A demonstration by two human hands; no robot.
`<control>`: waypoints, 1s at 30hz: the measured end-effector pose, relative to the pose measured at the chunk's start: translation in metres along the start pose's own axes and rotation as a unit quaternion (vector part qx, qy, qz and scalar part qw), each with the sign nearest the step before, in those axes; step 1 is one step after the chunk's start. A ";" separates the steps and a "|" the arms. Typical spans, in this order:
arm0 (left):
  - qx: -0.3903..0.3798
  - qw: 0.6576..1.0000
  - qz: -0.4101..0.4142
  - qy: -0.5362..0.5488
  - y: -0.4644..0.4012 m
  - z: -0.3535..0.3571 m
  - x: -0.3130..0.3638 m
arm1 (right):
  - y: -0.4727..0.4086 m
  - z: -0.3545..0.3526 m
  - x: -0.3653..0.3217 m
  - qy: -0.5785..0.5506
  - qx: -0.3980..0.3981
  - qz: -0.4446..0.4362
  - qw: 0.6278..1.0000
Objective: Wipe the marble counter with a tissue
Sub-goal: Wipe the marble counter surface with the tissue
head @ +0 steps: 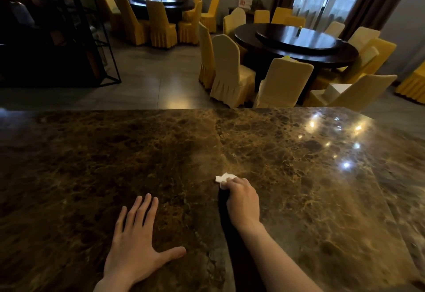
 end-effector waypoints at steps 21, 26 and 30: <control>0.025 1.000 0.002 -0.011 0.002 0.005 -0.005 | 0.094 0.007 -0.030 -0.039 -0.024 -0.055 0.997; 0.032 0.999 0.002 0.001 -0.001 0.004 -0.002 | 0.105 -0.002 -0.024 -0.027 -0.071 -0.135 0.988; 0.028 1.000 -0.004 -0.009 0.001 0.003 -0.004 | 0.083 -0.050 0.043 0.028 0.038 0.097 0.994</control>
Point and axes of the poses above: each hand's wrist, its own y-axis away from the middle knuckle, its own z-axis out of the palm, x = y × z, the point moved 7 cm from there along -y, towards the middle knuckle, and after that the axes turned 5 degrees about -y, right-handed, at the moved point
